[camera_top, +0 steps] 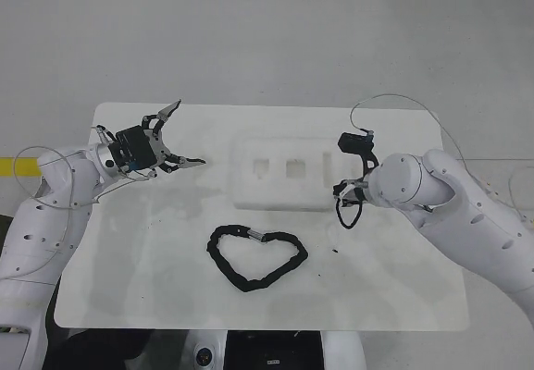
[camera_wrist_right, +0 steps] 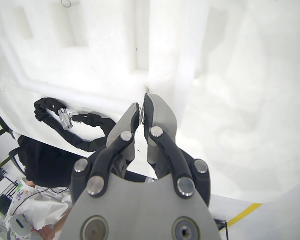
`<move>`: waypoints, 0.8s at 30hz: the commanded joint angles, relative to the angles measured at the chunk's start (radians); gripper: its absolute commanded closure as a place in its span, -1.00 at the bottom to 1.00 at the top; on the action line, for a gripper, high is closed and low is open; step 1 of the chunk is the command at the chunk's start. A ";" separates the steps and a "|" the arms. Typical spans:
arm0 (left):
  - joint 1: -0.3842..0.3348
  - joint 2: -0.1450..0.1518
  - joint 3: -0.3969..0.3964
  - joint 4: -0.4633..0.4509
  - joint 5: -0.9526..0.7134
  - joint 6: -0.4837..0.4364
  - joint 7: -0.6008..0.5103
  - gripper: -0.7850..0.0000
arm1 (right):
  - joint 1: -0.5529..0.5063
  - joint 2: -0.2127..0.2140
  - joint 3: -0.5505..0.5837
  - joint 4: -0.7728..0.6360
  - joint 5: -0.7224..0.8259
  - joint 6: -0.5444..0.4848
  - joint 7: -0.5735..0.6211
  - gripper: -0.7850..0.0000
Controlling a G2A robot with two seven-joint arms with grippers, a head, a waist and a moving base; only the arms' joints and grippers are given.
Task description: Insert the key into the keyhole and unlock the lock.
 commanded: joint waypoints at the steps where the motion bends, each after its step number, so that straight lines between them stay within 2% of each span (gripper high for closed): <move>1: 0.000 0.000 0.000 0.000 0.000 0.000 0.000 -1.00 | 0.023 0.017 -0.022 -0.005 0.032 0.007 -0.007 1.00; 7: 0.000 0.000 0.000 0.000 0.000 0.000 0.000 -1.00 | 0.096 0.072 -0.110 -0.037 0.123 0.047 -0.047 1.00; 11: 0.000 0.000 0.000 0.000 0.000 0.000 0.000 -1.00 | 0.181 0.100 -0.242 -0.031 0.115 0.069 -0.068 1.00; 15: 0.000 0.000 0.000 0.000 0.000 0.000 0.000 -1.00 | 0.304 0.099 -0.402 -0.010 0.183 0.078 -0.078 1.00; 24: 0.000 0.000 0.000 0.000 0.000 0.000 0.000 -1.00 | 0.366 0.075 -0.413 -0.007 0.230 0.054 -0.054 1.00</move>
